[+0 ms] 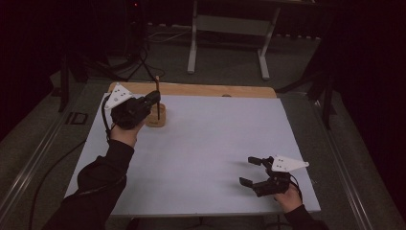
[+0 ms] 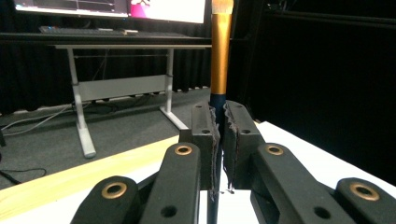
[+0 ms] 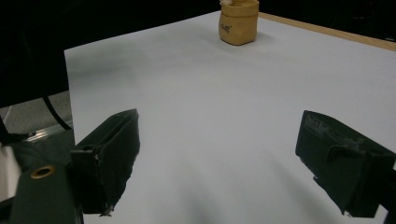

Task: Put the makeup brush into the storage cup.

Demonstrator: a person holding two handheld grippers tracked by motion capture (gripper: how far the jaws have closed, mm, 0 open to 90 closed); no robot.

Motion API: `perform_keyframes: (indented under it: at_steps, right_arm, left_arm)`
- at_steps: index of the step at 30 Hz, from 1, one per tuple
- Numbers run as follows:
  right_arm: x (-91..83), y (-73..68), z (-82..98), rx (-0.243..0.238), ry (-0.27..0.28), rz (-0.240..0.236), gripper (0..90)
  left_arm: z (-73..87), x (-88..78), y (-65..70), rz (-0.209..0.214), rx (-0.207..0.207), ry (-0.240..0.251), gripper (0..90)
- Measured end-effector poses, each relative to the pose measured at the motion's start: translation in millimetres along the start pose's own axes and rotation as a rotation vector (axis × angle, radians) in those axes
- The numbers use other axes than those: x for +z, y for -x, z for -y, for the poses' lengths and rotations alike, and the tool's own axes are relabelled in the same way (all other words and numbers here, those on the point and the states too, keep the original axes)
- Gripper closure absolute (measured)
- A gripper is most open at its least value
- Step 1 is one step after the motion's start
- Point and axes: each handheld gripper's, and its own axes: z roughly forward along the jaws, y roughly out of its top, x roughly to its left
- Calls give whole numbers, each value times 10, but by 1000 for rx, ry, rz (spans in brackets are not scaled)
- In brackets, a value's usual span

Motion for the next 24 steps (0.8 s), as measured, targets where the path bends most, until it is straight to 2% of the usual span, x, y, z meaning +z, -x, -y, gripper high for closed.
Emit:
perform_keyframes:
  at_steps: [4, 10, 17, 21, 24]
  right_arm:
    - [1, -4, -6, -3, 4, -2, 135]
    - [5, -4, -5, -3, 2, -8, 135]
    - [9, 0, 3, 0, -4, -10, 135]
    - [10, -1, 6, 1, -5, -8, 135]
    - [9, 2, 7, 2, -4, -9, 136]
  left_arm:
    - [-41, 22, -39, -16, -13, 36, 842]
    - [-100, 68, -85, -24, 18, 40, 842]
    - [-110, 110, -186, -27, 9, 56, 842]
    - [-113, 152, -245, -45, 26, 54, 842]
    - [-120, 188, -294, -51, 21, 57, 842]
